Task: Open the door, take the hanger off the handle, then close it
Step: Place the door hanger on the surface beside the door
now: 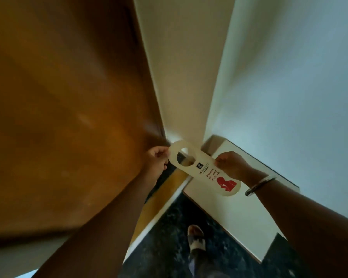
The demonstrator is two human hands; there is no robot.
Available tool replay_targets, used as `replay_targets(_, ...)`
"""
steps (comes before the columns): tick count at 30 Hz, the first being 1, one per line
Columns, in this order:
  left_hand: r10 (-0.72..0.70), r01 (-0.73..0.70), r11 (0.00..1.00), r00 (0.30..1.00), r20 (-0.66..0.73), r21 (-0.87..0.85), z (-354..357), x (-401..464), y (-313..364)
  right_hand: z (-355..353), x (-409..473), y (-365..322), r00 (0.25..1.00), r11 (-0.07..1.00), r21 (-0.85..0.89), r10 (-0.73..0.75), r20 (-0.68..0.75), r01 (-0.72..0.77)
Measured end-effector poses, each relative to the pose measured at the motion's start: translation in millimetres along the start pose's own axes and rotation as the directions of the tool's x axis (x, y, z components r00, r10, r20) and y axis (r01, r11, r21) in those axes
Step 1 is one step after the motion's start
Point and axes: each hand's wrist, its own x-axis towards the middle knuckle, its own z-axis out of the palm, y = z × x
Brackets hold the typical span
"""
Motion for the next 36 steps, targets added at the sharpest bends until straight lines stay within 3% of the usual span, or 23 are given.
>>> replay_targets(7, -0.229, 0.211, 0.96, 0.97, 0.085, 0.185, 126.2, 76.6, -119.7, 64.9, 55.4, 156.5, 0.953, 0.958, 0.007, 0.283, 0.105, -0.285)
replay_targets(11, -0.298, 0.264, 0.931, 0.949, 0.106, 0.253, 172.3, 113.1, -188.7, 111.7, 74.2, 218.6, 0.915, 0.912, 0.087, 0.396, 0.074, -0.401)
replay_targets(16, -0.36, 0.312, 0.889, 0.928, 0.093, 0.334, 210.7, 142.4, -249.5, 149.0, 100.8, 268.6, 0.855, 0.853, 0.058, 0.516, 0.052, -0.518)
replay_targets(23, -0.349, 0.311, 0.879, 0.936, 0.044, 0.362, 232.6, 158.5, -278.2, 172.6, 106.9, 293.9, 0.852, 0.852, -0.032, 0.521, -0.056, -0.523)
replay_targets(27, -0.287, 0.249, 0.875, 0.957, 0.031, 0.414, 222.8, 159.2, -267.8, 173.5, 97.6, 283.6, 0.882, 0.878, -0.096, 0.46, -0.104, -0.469)
replay_targets(30, -0.192, 0.143, 0.86, 0.98, 0.05, 0.49, 194.4, 145.1, -243.4, 163.6, 87.1, 252.6, 0.944, 0.925, -0.194, 0.308, -0.12, -0.326)
replay_targets(32, -0.107, 0.054, 0.799, 0.993, 0.053, 0.598, 161.2, 129.7, -219.9, 153.1, 79.2, 217.3, 0.981, 0.95, -0.258, 0.146, -0.13, -0.176)
replay_targets(34, -0.016, -0.052, 0.667, 0.996, 0.083, 0.743, 125.4, 115.8, -197.1, 142.0, 72.8, 178.4, 0.992, 0.946, -0.324, -0.02, -0.121, -0.021)
replay_targets(36, 0.051, -0.069, 0.542, 0.997, 0.049, 0.837, 71.5, 89.5, -160.9, 125.4, 64.9, 121.6, 0.972, 0.908, -0.39, -0.21, -0.107, 0.153)
